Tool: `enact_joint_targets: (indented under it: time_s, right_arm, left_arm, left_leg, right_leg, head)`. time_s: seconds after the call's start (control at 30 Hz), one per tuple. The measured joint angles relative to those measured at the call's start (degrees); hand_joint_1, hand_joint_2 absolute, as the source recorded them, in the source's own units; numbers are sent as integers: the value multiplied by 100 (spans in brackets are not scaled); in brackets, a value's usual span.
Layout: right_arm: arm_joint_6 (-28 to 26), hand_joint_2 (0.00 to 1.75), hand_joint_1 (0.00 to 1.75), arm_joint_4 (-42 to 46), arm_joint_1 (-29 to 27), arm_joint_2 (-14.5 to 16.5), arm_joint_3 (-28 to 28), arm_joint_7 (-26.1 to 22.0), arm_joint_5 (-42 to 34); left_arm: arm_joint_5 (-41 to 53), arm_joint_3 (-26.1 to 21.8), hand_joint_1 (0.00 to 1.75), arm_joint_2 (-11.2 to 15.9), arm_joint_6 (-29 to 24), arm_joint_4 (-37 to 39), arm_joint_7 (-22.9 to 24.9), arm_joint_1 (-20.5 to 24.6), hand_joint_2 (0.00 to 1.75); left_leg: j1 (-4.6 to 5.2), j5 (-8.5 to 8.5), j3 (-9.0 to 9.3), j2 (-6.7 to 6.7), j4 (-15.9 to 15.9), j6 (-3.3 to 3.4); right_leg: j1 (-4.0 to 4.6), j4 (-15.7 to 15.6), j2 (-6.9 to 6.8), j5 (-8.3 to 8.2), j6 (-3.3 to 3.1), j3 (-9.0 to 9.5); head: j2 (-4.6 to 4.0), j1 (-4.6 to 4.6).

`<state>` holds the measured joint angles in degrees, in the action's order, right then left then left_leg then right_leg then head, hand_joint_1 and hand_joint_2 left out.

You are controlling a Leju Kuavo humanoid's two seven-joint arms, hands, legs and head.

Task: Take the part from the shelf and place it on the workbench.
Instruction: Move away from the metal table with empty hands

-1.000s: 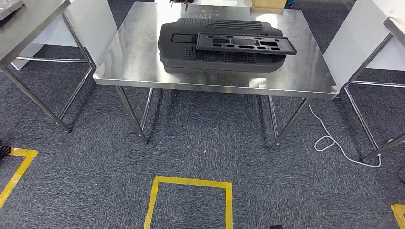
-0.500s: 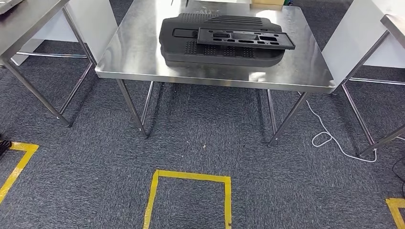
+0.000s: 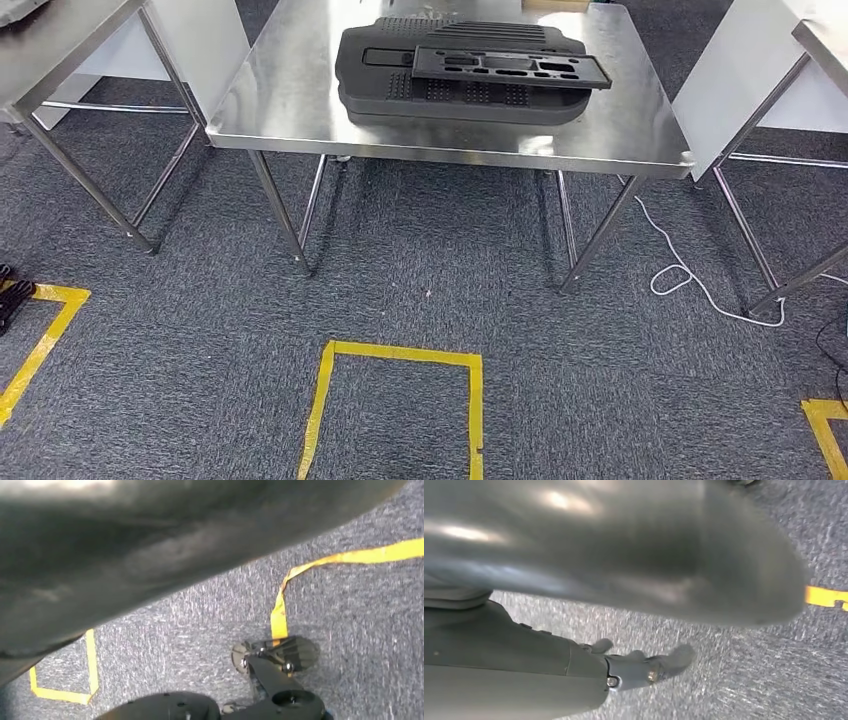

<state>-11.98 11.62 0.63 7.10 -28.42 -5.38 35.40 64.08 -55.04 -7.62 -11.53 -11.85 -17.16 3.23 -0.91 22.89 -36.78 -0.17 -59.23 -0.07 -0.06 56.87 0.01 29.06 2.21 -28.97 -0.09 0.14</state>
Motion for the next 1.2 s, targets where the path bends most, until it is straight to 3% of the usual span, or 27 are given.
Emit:
enact_joint_targets:
  time_s: [0.07, 0.1, 0.17, 0.23, 0.27, 0.3, 0.37, 0.43, 0.53, 0.6, 0.7, 0.77, 0.8, 0.87, 0.93, 1.0, 1.07, 1.13, 1.2]
  right_arm:
    - [1, 0, 0, -3, -7, 0, 29, 0, 10]
    - [1, 0, 0, -4, -7, 1, 38, 0, 11]
    - [3, 0, 0, -6, -6, 5, 50, 0, 16]
    - [-3, 0, 0, -8, -20, 10, 70, -23, 82]
    - [-12, 0, 0, -9, -27, 11, 99, -47, 143]
    - [-22, 0, 0, -9, -32, 10, 137, -75, 212]
    - [-36, 0, 0, -10, -34, 7, 214, -109, 302]
    - [-46, 0, 0, -10, -29, 4, 265, -116, 334]
    - [-68, 0, 0, -11, -35, -1, 326, -120, 379]
    - [-85, 0, 0, -13, -43, -9, 349, -120, 416]
    - [-108, 0, 0, -15, -38, -15, 403, -120, 479]
    - [-124, 0, 0, -19, -44, -19, 438, -119, 513]
    - [-138, 0, 0, -20, -47, -22, 453, -118, 529]
    - [-177, 0, 0, -21, -40, -31, 476, -109, 573]
    - [-226, 0, 0, -21, -22, -36, 499, -95, 620]
    - [-257, 0, 0, -21, -21, -33, 525, -86, 643]
    - [-272, 0, 0, -23, -30, -34, 550, -80, 651]
    - [-290, 0, 0, -25, -30, -34, 570, -77, 664]
    - [-302, 0, 0, -28, -32, -31, 586, -77, 684]
  left_arm:
    - [12, 0, 0, -4, -2, 0, 0, -9, 0]
    - [14, 0, 0, -4, -2, 0, 1, -13, 0]
    - [16, 0, 0, -3, -3, 1, 2, -17, 0]
    - [28, 0, 0, -3, -9, 2, 1, -19, 0]
    - [38, 0, 0, -3, -16, 2, -2, -19, 0]
    - [49, 0, 0, -3, -25, 1, -6, -19, 0]
    - [57, 0, 0, -5, -43, 1, -13, -12, 0]
    - [58, 0, 0, -15, -56, 2, -18, -4, 0]
    - [58, 0, 0, -19, -68, 2, -20, -10, 0]
    - [57, 0, 0, -17, -78, 2, -21, -7, 0]
    - [58, 0, 0, -19, -87, 2, -24, -4, 0]
    - [61, 0, 0, -20, -89, 2, -25, -6, 0]
    - [63, 0, 0, -21, -89, 2, -25, -7, 0]
    - [65, 0, 0, -26, -96, 2, -28, -6, 0]
    - [66, 0, 0, -29, -107, 2, -33, -3, 0]
    - [66, 0, 0, -30, -114, 2, -39, 0, 0]
    - [66, 0, 0, -30, -114, 2, -44, -2, 0]
    - [66, 0, 0, -28, -114, 2, -46, -7, 0]
    - [67, 0, 0, -26, -114, 2, -46, -8, 0]
  left_leg:
    - [-17, 51, -38, -2, -49, -61]
    - [-21, 205, -101, -3, -210, -78]
    - [-27, 703, -313, -4, -863, -97]
    - [-29, 1027, -447, -4, -1491, -118]
    - [-32, 1039, -381, -3, -1544, -126]
    - [-36, 956, -204, -2, -1367, -129]
    - [-43, 744, 328, -5, -608, -128]
    - [-24, 668, 606, -21, -106, -77]
    - [19, 616, 565, -27, -32, 55]
    - [10, 549, 515, -17, -11, 151]
    - [6, 467, 398, -3, -6, 224]
    - [7, 421, 327, 2, -7, 221]
    - [7, 399, 302, 1, -7, 212]
    - [6, 361, 276, -4, -7, 180]
    - [24, 332, 266, -6, -8, 127]
    - [32, 301, 263, -5, 8, 64]
    - [21, 303, 249, -4, -6, -4]
    - [14, 534, 129, -4, -302, -48]
    - [6, 947, -145, -4, -998, -74]
  right_leg:
    - [-41, -27, -10, -93, -95, -20]
    - [-62, -43, -17, -146, -145, -37]
    - [-61, -42, -30, -222, -210, -96]
    - [-44, -28, -35, -275, -220, -181]
    - [-41, -18, -36, -296, -213, -220]
    - [-43, -2, -34, -314, -201, -254]
    - [-42, 58, -28, -334, -171, -315]
    - [-20, 128, -26, -349, -125, -379]
    - [-27, 135, -24, -406, -14, -440]
    - [-45, 319, -20, -283, 10, -563]
    - [-59, 1345, -17, 241, -27, -1022]
    - [-62, 1759, -17, 391, 9, -1152]
    - [-66, 1616, -17, 337, 50, -1033]
    - [-71, 792, -15, 110, 113, -519]
    - [-41, 138, -7, -37, 85, -152]
    - [3, 28, -3, -70, 12, -118]
    - [-20, -14, -12, -124, -68, -108]
    - [-64, -58, -28, -188, -156, -81]
    - [-62, -52, -43, -211, -197, -85]
  head:
    - [0, -4]
    - [0, -9]
    - [0, -16]
    - [0, -16]
    - [0, -17]
    - [0, -17]
    - [0, -20]
    - [0, -12]
    - [0, -13]
    - [0, -2]
    - [0, 28]
    - [0, 29]
    - [0, 29]
    - [0, 31]
    - [0, 23]
    - [0, 13]
    - [0, 11]
    - [0, -2]
    - [0, -13]
